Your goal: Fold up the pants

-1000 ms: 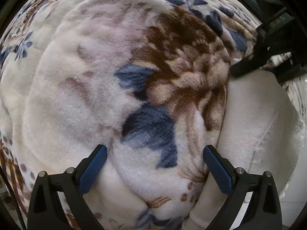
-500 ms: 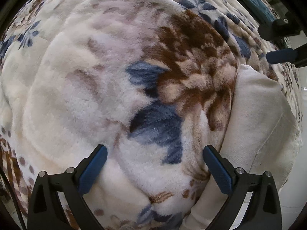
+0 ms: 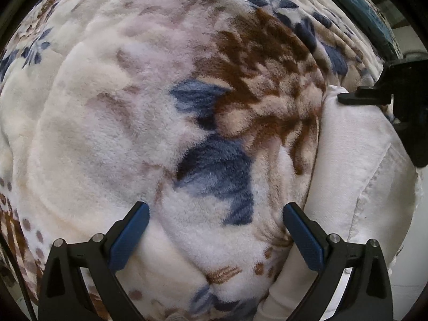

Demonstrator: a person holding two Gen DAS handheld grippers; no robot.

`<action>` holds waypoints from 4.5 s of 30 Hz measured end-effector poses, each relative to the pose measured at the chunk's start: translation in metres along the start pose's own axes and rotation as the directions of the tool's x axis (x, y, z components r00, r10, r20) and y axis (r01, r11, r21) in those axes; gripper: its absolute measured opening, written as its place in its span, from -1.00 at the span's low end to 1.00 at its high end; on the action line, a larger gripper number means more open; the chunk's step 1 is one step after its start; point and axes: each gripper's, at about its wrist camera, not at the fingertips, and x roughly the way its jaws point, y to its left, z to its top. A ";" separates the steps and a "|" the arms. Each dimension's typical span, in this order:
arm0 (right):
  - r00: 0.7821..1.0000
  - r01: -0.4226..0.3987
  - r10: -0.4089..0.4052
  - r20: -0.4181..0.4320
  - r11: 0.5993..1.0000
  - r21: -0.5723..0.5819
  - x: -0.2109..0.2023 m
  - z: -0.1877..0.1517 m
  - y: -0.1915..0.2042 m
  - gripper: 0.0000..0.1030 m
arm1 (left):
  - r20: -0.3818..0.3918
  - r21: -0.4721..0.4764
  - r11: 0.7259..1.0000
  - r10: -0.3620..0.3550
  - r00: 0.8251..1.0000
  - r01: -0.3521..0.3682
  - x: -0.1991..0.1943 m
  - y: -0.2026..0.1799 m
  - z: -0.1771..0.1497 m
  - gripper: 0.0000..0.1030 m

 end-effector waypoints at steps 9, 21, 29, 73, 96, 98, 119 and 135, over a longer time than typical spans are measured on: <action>0.941 0.337 -0.273 0.200 0.713 -0.615 -0.035 -0.068 0.089 0.77 | 0.043 -0.106 0.958 -0.263 0.964 0.266 -0.025 0.033 0.021 0.98; 0.888 0.398 -0.154 0.434 0.729 -0.557 -0.111 -0.109 -0.080 0.78 | -0.043 0.117 0.950 -0.288 0.957 0.291 -0.023 -0.040 0.036 0.98; 0.867 0.356 -0.076 0.493 0.786 -0.506 -0.105 -0.100 -0.163 0.78 | -0.122 0.211 0.927 -0.289 0.950 0.309 0.005 -0.068 0.030 0.98; 0.927 -0.048 0.265 0.265 0.786 -0.616 -0.061 -0.128 -0.163 -0.10 | -0.158 0.376 0.795 -0.451 0.879 0.475 -0.076 -0.106 0.047 0.70; 0.850 -0.003 0.388 0.357 0.681 -0.733 -0.242 0.105 0.085 -0.11 | 0.057 0.492 0.767 -0.500 0.864 0.412 -0.094 -0.296 0.398 0.70; 0.856 -0.001 0.375 0.354 0.688 -0.726 -0.237 0.131 0.095 -0.11 | 0.050 0.485 0.774 -0.490 0.870 0.408 -0.076 -0.301 0.425 0.70; 0.536 0.623 -0.129 0.834 0.727 -0.288 -0.232 0.068 0.094 0.80 | 0.353 0.425 0.901 -0.081 0.932 -0.083 -0.092 -0.272 0.413 0.83; 0.247 0.649 -0.098 0.964 0.756 -0.089 -0.314 -0.287 0.089 0.83 | 0.476 0.419 0.895 -0.075 0.876 -0.150 -0.306 -0.262 0.233 0.97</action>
